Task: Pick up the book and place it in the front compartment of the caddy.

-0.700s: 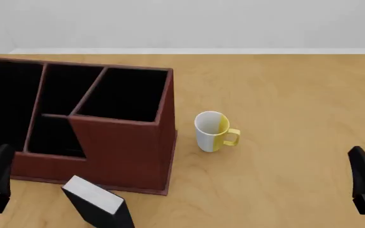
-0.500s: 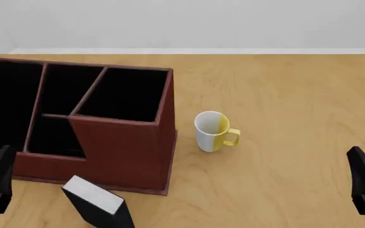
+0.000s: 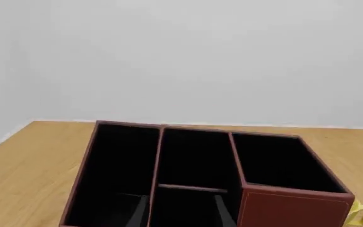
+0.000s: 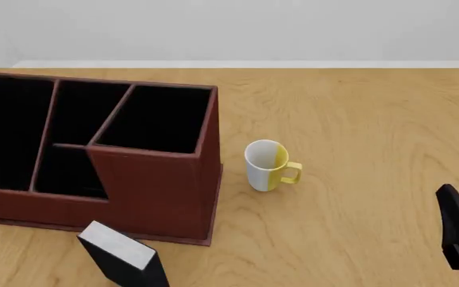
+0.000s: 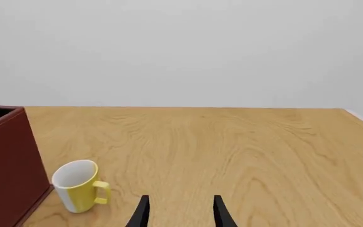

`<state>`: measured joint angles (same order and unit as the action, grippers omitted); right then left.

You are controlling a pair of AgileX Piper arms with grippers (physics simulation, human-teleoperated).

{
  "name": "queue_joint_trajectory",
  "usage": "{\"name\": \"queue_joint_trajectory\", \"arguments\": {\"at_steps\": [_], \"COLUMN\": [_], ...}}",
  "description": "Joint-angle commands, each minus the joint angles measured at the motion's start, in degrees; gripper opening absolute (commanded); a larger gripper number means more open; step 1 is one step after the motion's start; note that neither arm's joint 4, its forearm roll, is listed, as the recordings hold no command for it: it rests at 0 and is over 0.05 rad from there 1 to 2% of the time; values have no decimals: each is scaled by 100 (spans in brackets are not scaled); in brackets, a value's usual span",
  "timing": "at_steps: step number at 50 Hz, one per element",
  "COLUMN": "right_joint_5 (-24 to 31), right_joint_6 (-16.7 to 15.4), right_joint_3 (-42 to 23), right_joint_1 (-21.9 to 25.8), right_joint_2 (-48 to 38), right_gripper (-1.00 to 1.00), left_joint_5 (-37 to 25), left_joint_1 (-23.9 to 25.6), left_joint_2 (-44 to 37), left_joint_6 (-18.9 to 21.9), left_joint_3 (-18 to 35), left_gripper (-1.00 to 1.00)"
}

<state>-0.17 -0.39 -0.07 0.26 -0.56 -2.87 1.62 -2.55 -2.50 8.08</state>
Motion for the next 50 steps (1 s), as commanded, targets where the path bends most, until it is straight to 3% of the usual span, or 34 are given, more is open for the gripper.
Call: {"name": "queue_joint_trajectory", "arguments": {"at_steps": [1, 4, 8, 9, 10, 13, 19, 22, 24, 28, 30, 32, 34, 38, 44, 46, 47, 50], "right_joint_5": [-111, -145, -201, -211, -224, -260, -313, -313, -302, -297, -305, -337, -400, -463, -392, -375, -362, -361], "right_joint_6": [8, 14, 20, 24, 27, 12, 13, 4, 5, 2, -8, -14, -20, -23, -31, -31, -35, -38], "right_joint_3": [-3, -5, -5, -6, -6, -5, -6, -4, -4, -3, -2, -2, -1, 0, 1, 1, 1, 1], "right_joint_1": [-35, -29, -30, -37, -39, -47, -31, -50, -50, -48, -49, -51, -64, -77, -106, -107, -106, -106], "right_joint_2": [-107, -138, -189, -195, -209, -241, -289, -285, -274, -267, -276, -308, -372, -436, -368, -352, -339, -341], "right_gripper": [100, 100, 100, 100, 100, 100, 100, 100, 100, 100, 100, 100, 100, 100, 100, 100, 100, 100], "left_joint_5": [-517, -630, -866, -1073, -1118, -1470, -2384, -2865, -3174, -3933, -4162, -4451, -4709, -5542, -6584, -6689, -6703, -6703], "left_joint_1": [735, 1105, 1576, 1879, 1840, 2212, 3326, 3849, 4224, 4881, 5081, 5314, 5497, 5793, 6582, 6656, 6874, 7119], "left_joint_2": [-446, -800, -1259, -1414, -1477, -1820, -2615, -2959, -3169, -3676, -3806, -3907, -4034, -4598, -5093, -5168, -5240, -5291], "left_joint_6": [336, 427, 220, 230, 407, 132, 751, 680, 945, 932, 1172, 1098, 1638, 1509, 2028, 2235, 2079, 2375], "left_joint_3": [1335, 1697, 2270, 2557, 2692, 3308, 4612, 5215, 5635, 6336, 6588, 7003, 7288, 8104, 9073, 9199, 9016, 8776], "left_gripper": [100, 100, 100, 100, 100, 100, 100, 100, 100, 100, 100, 100, 100, 100, 100, 100, 100, 100]}}
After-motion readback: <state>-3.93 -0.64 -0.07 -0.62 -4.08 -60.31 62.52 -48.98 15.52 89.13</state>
